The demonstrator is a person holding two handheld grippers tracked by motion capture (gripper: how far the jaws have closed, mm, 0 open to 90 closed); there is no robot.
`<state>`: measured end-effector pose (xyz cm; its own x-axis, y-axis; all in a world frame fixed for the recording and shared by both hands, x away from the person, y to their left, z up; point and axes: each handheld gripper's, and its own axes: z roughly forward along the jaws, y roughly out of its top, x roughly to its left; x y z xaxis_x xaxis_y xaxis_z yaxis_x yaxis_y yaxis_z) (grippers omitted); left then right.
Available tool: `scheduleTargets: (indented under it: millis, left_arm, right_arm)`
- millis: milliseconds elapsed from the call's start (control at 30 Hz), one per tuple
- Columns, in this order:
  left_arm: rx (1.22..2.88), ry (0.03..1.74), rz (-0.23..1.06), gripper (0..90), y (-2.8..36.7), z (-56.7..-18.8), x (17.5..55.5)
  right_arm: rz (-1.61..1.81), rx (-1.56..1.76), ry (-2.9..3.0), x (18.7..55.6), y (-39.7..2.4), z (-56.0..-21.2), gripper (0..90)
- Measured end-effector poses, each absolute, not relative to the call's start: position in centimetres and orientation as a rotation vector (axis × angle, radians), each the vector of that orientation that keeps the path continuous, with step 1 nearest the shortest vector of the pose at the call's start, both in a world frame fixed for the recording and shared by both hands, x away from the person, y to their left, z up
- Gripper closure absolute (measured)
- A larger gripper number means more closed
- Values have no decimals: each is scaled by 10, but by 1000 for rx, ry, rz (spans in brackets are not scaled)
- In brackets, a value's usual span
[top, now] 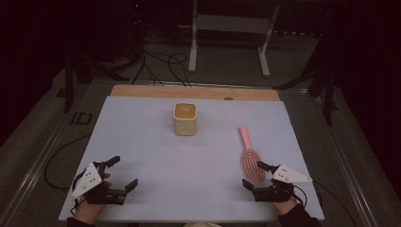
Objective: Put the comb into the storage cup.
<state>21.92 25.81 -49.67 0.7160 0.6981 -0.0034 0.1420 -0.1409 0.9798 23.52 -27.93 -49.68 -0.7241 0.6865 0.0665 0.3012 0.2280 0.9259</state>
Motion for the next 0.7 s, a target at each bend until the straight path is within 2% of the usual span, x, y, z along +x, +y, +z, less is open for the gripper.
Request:
scheduleTargets:
  millis: [700]
  left_arm:
    - [1663,687,556,6,258,-495,219]
  right_arm:
    - [1520,838,2222,237,-265,-481,96]
